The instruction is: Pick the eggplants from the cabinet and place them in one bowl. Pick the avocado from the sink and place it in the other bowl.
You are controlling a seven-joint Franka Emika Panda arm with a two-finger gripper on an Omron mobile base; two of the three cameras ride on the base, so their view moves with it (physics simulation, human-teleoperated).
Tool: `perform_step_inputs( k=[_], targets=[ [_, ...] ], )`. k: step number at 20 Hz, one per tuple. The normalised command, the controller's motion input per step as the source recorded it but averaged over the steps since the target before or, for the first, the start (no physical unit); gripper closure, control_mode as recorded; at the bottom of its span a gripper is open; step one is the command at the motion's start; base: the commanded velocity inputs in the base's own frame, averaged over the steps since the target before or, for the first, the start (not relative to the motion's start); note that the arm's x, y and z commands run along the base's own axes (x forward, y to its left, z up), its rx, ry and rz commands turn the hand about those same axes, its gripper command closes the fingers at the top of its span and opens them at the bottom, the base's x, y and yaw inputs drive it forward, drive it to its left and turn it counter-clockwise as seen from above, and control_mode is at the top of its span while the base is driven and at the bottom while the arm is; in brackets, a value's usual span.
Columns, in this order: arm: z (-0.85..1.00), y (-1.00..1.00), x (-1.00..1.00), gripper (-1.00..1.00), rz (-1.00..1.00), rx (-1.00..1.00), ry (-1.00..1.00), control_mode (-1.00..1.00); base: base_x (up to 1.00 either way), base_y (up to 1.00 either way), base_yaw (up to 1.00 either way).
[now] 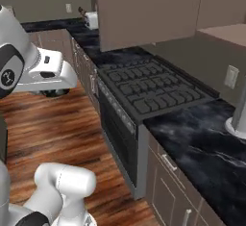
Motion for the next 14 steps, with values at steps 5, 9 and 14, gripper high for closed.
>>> perform_step_inputs(
  k=[5, 9, 14],
  targets=[
    [0.00, 0.00, 0.00, 1.00, 0.00, 0.00, 0.00, 1.00, 0.02, 0.03, 0.81],
    [0.00, 0.00, 0.00, 1.00, 0.00, 0.00, 0.00, 1.00, 0.06, 0.01, 0.77],
    [0.00, 0.00, 0.00, 1.00, 0.00, 0.00, 0.00, 1.00, 0.51, -0.11, 0.54]
  ],
)
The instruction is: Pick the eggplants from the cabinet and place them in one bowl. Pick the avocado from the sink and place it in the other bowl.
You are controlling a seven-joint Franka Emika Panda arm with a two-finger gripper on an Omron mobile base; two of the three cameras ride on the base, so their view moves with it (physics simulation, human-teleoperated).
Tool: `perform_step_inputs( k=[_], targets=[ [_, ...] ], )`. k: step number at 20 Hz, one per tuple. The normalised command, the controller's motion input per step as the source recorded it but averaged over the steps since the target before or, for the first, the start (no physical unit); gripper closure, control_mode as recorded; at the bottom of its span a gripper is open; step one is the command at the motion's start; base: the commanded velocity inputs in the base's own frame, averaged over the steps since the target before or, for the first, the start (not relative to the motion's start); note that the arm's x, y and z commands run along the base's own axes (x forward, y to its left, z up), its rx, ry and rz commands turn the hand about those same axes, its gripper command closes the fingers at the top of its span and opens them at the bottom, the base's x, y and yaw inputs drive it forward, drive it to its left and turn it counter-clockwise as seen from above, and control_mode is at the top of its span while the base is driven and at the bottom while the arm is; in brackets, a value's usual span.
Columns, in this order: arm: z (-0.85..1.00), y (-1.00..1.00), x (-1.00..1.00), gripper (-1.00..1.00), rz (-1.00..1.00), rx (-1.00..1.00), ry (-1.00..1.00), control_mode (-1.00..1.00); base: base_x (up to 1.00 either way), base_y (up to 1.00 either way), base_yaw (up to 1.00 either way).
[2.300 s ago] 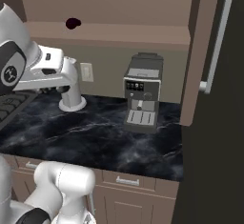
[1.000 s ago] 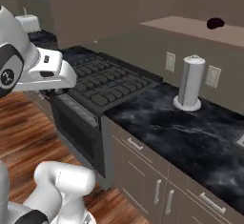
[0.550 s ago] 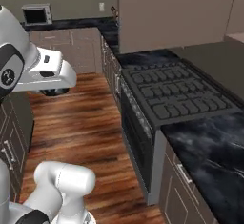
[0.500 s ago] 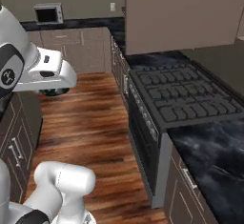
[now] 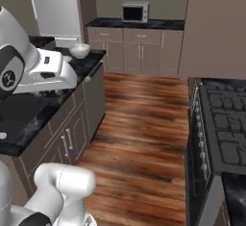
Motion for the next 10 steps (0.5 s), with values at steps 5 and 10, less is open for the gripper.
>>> perform_step_inputs(
  k=[5, 10],
  targets=[
    [0.00, 0.00, 0.00, 1.00, 0.00, 0.00, 0.00, 1.00, 0.73, -0.33, 0.21],
    [0.00, 0.00, 0.00, 1.00, 0.00, 0.00, 0.00, 1.00, 0.77, -0.34, 0.02]
  ],
)
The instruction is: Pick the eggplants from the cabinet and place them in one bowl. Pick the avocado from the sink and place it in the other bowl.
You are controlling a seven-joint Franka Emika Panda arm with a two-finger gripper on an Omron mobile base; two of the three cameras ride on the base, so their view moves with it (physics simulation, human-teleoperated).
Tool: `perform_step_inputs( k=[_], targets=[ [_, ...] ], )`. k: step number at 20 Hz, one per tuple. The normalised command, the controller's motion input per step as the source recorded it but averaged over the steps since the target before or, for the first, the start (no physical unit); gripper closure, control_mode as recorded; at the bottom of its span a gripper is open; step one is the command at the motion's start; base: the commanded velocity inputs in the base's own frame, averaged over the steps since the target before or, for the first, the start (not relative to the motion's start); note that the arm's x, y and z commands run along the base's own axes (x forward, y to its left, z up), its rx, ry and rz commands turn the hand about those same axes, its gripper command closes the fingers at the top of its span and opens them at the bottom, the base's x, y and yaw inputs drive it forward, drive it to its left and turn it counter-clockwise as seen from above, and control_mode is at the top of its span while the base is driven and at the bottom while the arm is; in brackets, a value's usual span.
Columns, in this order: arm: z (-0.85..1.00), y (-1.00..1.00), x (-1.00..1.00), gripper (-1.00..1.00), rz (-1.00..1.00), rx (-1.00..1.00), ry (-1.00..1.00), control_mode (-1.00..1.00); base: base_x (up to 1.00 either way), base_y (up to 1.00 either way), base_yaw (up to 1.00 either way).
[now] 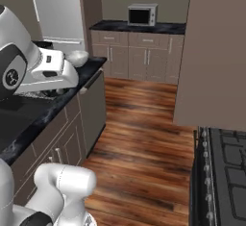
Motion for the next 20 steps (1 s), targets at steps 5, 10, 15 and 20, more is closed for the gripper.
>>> perform_step_inputs(
  k=[5, 10, 15, 20],
  targets=[
    [0.00, 0.00, 0.00, 1.00, 0.00, 0.00, 0.00, 1.00, 0.79, -0.02, -0.01],
    [0.00, 0.00, 0.00, 1.00, 0.00, 0.00, 0.00, 1.00, 0.77, 0.13, -0.08],
    [0.00, 0.00, 0.00, 1.00, 0.00, 0.00, 0.00, 1.00, 0.82, 0.07, -0.10],
    [0.00, 0.00, 0.00, 1.00, 0.00, 0.00, 0.00, 1.00, 0.90, 0.00, -0.02]
  ],
)
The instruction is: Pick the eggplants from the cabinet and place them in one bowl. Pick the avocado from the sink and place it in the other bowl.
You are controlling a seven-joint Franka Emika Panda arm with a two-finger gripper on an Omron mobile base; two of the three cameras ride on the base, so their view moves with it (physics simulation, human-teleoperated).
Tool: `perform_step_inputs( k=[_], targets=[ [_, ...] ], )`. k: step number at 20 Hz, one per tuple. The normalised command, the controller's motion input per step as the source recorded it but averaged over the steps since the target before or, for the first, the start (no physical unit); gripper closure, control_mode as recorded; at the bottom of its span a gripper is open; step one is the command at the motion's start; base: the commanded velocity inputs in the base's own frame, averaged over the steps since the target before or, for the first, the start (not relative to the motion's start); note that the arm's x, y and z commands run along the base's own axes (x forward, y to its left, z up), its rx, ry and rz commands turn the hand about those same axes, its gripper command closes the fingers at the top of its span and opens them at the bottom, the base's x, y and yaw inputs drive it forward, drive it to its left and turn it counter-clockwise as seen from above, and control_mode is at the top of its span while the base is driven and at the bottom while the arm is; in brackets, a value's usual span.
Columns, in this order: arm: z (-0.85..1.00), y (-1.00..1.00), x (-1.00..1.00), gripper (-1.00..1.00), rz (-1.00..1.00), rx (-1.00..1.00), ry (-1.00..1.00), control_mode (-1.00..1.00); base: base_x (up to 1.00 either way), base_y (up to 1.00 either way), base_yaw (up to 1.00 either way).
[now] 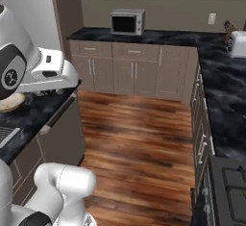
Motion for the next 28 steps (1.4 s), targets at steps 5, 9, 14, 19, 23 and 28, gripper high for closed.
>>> perform_step_inputs(
  k=[5, 9, 14, 19, 23, 28],
  targets=[
    [0.00, 0.00, 0.00, 1.00, 0.00, 0.00, 0.00, 1.00, 1.00, 0.00, 0.00],
    [0.00, 0.00, 0.00, 1.00, 0.00, 0.00, 0.00, 1.00, 1.00, -0.02, 0.00],
    [0.00, 0.00, 0.00, 1.00, 0.00, 0.00, 0.00, 1.00, 1.00, -0.09, 0.00],
    [0.00, 0.00, 0.00, 1.00, 0.00, 0.00, 0.00, 1.00, 0.89, -0.07, 0.00],
    [0.00, 0.00, 0.00, 1.00, 0.00, 0.00, 0.00, 1.00, 0.74, -0.01, 0.06],
    [0.00, 0.00, 0.00, 1.00, 0.00, 0.00, 0.00, 1.00, 0.19, -0.05, 0.57]
  ],
)
